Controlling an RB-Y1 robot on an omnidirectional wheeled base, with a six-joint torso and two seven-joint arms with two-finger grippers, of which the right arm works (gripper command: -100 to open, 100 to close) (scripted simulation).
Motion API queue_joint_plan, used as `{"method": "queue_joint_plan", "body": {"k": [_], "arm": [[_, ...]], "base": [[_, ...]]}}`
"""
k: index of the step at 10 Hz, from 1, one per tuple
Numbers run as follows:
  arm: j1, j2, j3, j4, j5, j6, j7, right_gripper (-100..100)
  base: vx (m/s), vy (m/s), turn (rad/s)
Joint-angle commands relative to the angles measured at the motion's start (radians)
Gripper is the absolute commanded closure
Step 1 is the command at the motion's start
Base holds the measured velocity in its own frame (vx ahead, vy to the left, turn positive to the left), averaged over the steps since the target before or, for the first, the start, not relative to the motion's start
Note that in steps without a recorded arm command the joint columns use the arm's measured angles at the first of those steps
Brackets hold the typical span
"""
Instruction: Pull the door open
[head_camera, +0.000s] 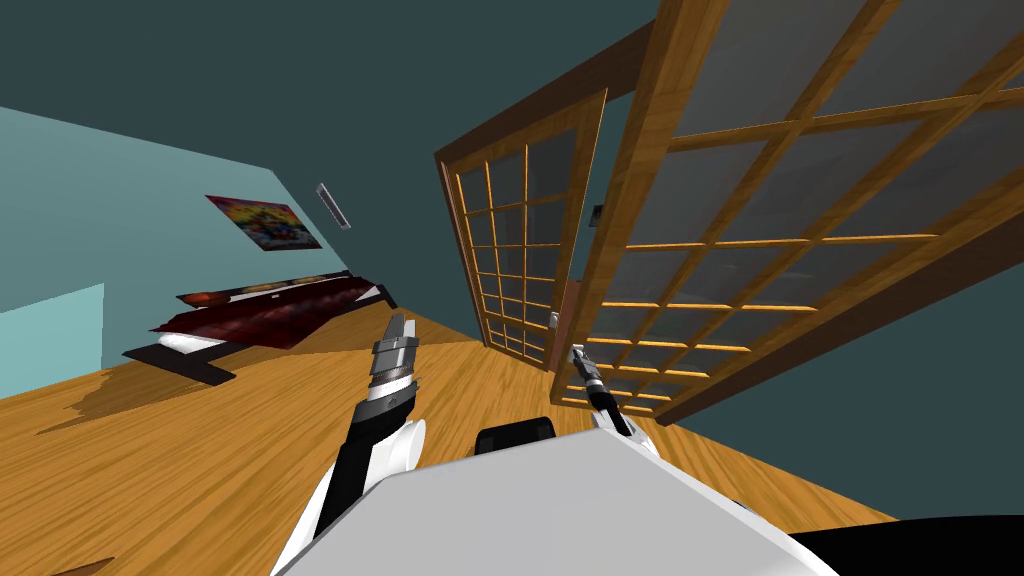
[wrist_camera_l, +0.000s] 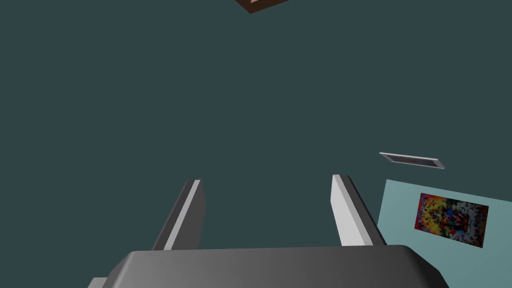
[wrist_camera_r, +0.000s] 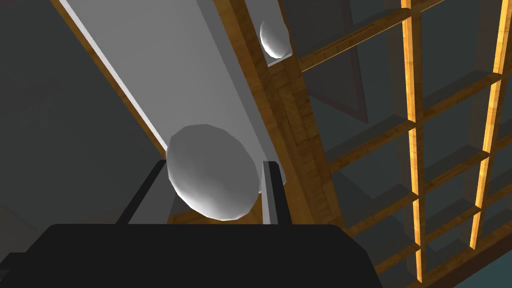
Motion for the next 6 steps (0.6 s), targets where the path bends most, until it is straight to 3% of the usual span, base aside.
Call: {"method": "queue_joint_plan", "body": {"k": [1, 6], "arm": [[-0.001, 0.003, 0.005, 0.004, -0.007, 0.000, -0.043, 100], [-0.006, 0.001, 0.015, 0.010, -0.032, -0.001, -0.169, 100]], "base": [[-0.028, -0.005, 0.030], [-0.033, -0.010, 0.037]]}}
